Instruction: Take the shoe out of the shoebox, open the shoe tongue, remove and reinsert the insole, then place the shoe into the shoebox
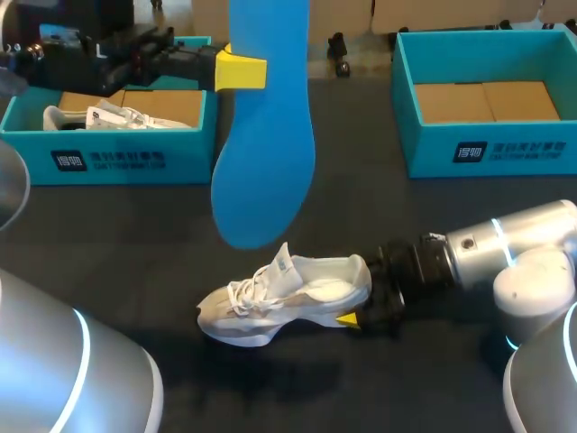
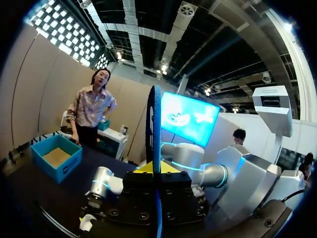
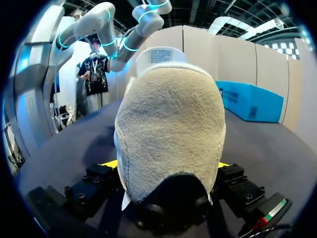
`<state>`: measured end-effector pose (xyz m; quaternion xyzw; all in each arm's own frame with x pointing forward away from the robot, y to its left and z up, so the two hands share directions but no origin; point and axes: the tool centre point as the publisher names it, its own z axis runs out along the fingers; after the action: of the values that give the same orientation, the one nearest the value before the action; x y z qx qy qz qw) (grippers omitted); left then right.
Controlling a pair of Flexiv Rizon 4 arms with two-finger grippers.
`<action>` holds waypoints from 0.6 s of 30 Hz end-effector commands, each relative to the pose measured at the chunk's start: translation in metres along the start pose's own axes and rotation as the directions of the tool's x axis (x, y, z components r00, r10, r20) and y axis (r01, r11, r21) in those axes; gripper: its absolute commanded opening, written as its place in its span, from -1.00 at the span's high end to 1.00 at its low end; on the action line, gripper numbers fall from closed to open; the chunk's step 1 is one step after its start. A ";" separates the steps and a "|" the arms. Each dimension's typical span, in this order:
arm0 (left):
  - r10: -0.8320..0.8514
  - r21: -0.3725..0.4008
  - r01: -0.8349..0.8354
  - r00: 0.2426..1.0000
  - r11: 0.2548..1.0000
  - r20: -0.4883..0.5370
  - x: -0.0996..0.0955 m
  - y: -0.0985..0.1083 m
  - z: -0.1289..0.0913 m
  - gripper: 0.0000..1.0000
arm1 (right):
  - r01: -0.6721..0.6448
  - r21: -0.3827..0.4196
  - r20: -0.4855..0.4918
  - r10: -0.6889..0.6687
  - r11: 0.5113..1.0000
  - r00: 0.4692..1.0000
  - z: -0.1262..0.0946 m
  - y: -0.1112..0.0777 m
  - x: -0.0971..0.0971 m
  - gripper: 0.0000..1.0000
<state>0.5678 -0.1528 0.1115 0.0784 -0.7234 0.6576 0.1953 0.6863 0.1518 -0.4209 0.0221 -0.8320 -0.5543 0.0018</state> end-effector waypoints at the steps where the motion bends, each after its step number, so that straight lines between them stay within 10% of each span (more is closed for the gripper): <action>1: -0.001 -0.004 0.001 1.000 1.000 0.001 0.000 -0.001 -0.001 1.00 | 0.005 0.025 0.018 -0.005 1.000 1.000 -0.011 0.007 0.016 -1.00; 18: -0.001 -0.004 0.001 1.000 1.000 0.001 0.000 -0.001 -0.001 1.00 | -0.056 0.203 -0.013 0.060 0.978 0.998 -0.062 0.003 0.020 -1.00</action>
<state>0.5675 -0.1525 0.1111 0.0785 -0.7230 0.6580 0.1952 0.6689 0.0994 -0.4074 0.0045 -0.8705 -0.4920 0.0162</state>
